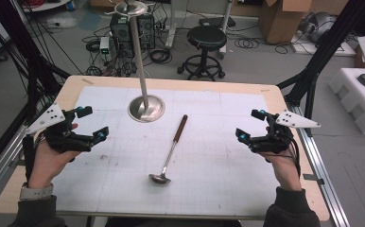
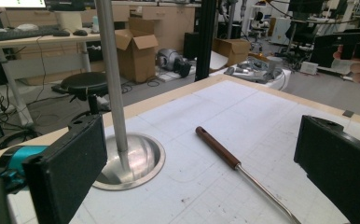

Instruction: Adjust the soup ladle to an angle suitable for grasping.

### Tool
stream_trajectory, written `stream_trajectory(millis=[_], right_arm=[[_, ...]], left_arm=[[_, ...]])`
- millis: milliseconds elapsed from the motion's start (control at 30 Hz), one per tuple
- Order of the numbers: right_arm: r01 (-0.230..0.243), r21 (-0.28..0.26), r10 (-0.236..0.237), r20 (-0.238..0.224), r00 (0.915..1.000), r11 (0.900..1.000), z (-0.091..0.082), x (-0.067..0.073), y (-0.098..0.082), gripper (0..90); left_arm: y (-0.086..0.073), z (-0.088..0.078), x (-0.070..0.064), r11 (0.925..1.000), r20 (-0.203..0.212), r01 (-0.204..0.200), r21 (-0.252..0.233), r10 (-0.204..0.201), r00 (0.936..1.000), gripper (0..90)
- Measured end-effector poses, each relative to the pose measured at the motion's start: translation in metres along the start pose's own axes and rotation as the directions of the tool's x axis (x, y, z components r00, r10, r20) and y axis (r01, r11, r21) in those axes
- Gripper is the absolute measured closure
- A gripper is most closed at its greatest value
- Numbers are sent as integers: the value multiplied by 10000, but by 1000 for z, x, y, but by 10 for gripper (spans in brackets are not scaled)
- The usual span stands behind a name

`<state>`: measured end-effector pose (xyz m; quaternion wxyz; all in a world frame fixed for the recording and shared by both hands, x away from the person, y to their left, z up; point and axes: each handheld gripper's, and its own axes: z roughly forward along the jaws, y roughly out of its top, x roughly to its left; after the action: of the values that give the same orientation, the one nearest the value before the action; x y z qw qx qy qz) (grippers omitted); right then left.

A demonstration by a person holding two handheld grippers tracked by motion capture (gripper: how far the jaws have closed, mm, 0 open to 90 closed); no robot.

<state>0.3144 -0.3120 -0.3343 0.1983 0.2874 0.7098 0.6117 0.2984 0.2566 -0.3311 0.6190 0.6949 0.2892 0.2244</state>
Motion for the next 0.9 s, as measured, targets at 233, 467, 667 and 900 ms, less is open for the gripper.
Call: stream_trajectory(millis=[233,467,667,900], right_arm=[[-232,-52,233,225,9995,9997,4,2,-1,6],[-245,95,247,-205,9995,9997,8,7,0,190],[-80,342,109,-850,9963,9994,20,20,3,677],[-12,448,63,-1136,9935,9990,40,28,3,893]], left_arm=[[-1,1,0,10000,29,39,33,-39,10000,29],[-2,3,1,9999,69,107,103,-108,9999,29],[-2,2,2,9998,82,139,131,-140,9999,29],[-1,0,2,9999,99,155,33,-156,9998,29]])
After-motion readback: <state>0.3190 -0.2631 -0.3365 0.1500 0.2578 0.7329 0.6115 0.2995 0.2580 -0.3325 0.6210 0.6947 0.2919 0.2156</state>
